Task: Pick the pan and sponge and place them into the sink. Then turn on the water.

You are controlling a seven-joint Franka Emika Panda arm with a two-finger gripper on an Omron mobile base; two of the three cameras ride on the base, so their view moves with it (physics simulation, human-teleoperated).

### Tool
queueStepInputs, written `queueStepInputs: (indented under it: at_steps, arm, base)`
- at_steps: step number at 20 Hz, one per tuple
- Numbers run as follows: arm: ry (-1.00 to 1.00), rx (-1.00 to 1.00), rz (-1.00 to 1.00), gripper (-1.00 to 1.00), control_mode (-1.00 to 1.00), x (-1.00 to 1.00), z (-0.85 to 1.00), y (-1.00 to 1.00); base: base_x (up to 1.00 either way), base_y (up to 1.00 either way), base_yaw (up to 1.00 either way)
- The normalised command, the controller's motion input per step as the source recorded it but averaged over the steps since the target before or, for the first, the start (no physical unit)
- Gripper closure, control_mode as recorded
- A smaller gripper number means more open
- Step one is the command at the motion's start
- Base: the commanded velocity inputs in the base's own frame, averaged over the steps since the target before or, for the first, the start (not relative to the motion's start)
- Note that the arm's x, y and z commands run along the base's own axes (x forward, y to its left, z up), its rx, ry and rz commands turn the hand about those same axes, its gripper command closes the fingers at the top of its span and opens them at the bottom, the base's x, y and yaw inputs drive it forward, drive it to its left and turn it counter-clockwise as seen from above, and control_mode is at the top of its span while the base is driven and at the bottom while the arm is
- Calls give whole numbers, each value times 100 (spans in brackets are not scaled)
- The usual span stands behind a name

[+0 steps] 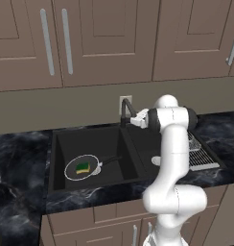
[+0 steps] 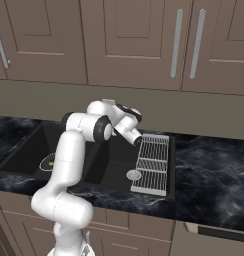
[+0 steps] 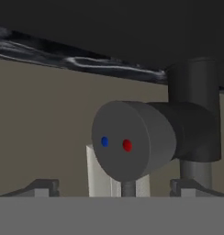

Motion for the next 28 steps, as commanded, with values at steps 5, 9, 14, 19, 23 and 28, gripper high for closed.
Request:
queueStepInputs:
  at_steps: [5, 9, 14, 19, 23, 28]
  arm:
    - [0, 11, 0, 100, -100, 1, 14, -2]
    - [2, 10, 0, 100, -100, 5, 1, -7]
    - [8, 5, -6, 100, -100, 0, 0, -16]
    - [12, 0, -15, 100, -100, 0, 0, -34]
    - [15, 0, -19, 100, -100, 0, 0, -53]
    - [15, 0, -21, 100, -100, 0, -4, -74]
  base:
    - [0, 0, 0]
    - [0, 0, 0]
    - [0, 0, 0]
    - [0, 0, 0]
    - [0, 0, 0]
    - [0, 0, 0]
